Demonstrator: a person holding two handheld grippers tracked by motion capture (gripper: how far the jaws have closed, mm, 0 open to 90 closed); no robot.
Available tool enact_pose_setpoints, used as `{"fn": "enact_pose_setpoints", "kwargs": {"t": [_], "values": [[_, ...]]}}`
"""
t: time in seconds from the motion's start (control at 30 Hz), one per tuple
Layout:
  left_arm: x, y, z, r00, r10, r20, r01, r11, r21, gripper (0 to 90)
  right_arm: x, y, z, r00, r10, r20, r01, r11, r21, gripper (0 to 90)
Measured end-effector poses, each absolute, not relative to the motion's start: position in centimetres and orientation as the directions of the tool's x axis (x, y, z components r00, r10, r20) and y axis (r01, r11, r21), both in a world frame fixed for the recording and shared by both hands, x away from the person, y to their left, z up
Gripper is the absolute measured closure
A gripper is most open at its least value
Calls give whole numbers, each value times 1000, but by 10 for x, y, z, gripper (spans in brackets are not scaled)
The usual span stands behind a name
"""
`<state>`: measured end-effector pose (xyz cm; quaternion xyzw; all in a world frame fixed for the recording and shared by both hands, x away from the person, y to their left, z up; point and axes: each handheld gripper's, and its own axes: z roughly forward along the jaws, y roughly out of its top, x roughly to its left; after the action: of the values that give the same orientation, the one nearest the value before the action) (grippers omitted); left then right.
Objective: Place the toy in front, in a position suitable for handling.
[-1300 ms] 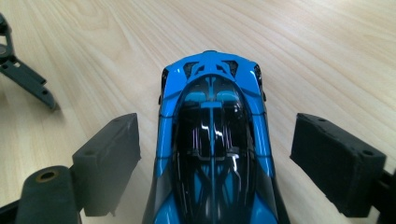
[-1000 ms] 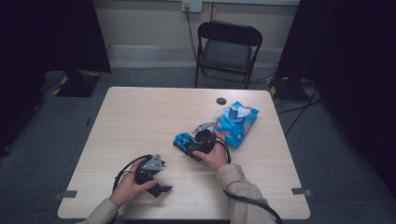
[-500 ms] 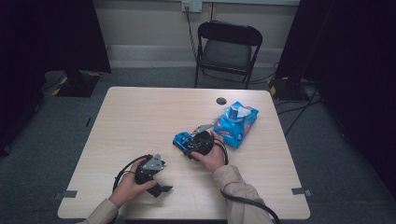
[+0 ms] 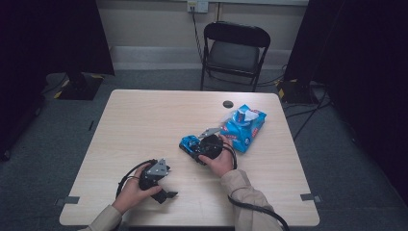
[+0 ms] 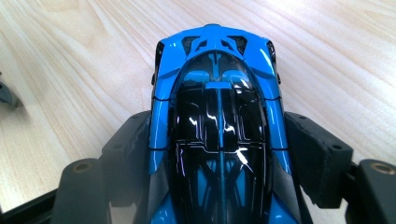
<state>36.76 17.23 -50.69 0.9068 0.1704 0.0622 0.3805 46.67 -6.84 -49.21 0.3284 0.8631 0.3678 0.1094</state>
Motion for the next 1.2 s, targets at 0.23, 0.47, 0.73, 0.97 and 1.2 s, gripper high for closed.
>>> {"fn": "enact_pose_setpoints", "kwargs": {"t": [0.23,0.47,0.73,0.97,1.2], "values": [[367,172,-507,933,359,-20,265,-649,713,0,465,-72,-486,-764,642,58,485,514,708,281],[367,172,-507,933,359,-20,265,-651,711,0,452,-80,-475,-779,625,49,459,516,723,280],[367,172,-507,934,357,-18,263,-652,711,0,421,-88,-480,-802,597,35,444,554,704,280],[367,172,-507,934,357,-17,262,-652,711,0,404,-88,-491,-814,579,34,433,567,701,280],[367,172,-507,934,358,-17,263,-652,711,0,400,-92,-495,-816,577,42,433,561,705,279]]}}
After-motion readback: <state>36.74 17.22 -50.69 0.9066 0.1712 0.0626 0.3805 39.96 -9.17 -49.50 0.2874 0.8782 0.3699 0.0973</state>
